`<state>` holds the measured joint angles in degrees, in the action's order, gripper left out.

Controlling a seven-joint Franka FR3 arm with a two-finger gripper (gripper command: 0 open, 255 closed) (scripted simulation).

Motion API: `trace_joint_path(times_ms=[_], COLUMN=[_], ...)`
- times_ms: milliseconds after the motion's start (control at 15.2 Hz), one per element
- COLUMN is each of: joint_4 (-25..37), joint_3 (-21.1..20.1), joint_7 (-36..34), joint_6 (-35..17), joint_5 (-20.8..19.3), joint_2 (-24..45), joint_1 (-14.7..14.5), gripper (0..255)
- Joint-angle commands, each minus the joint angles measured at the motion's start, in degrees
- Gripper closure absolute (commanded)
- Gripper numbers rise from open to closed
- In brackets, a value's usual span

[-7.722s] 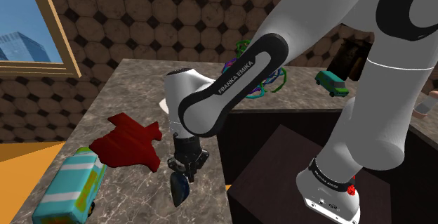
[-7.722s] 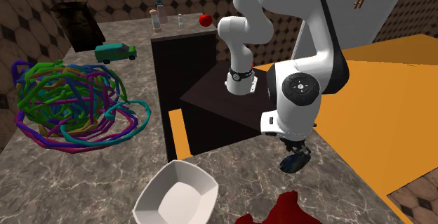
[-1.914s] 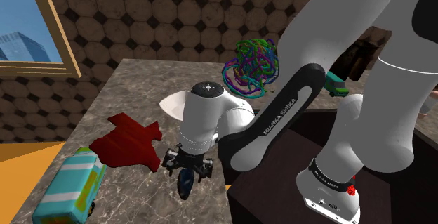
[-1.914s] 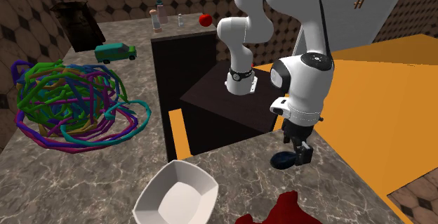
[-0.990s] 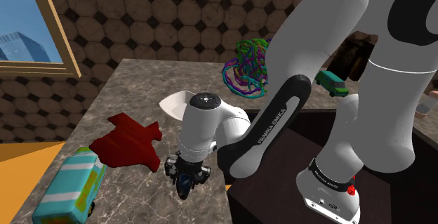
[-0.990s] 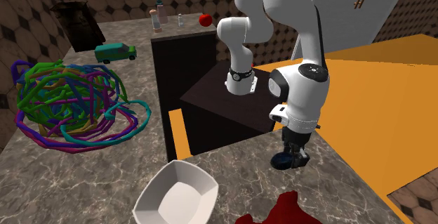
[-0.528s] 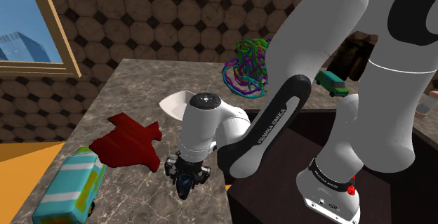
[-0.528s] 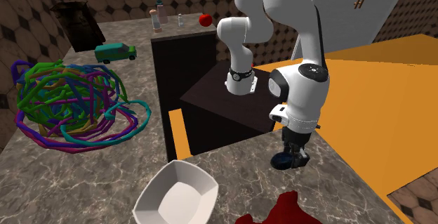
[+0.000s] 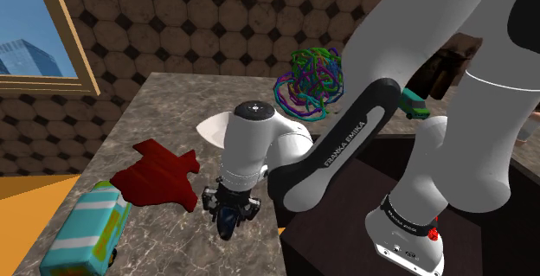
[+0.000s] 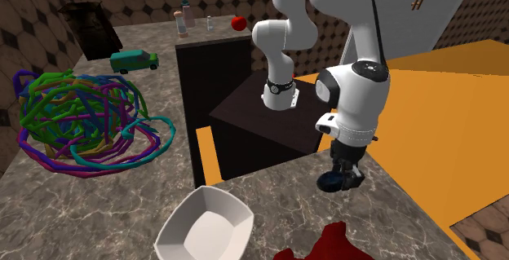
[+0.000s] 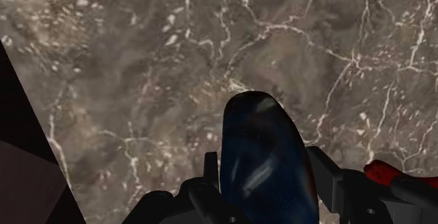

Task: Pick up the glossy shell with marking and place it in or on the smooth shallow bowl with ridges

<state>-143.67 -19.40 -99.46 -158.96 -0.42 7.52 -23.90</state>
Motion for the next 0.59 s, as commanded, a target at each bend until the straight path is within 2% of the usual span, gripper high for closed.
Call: trace_joint_path(times_ms=[0, 528], joint_4=[0.07, 0.96], joint_3=[-0.46, -1.12], joint_7=[0.95, 3.49], joint_6=[1.70, 8.37], joint_5=[1.30, 5.14], joint_2=[-1.71, -7.78], joint_1=[0.33, 0.61], gripper=[255, 255])
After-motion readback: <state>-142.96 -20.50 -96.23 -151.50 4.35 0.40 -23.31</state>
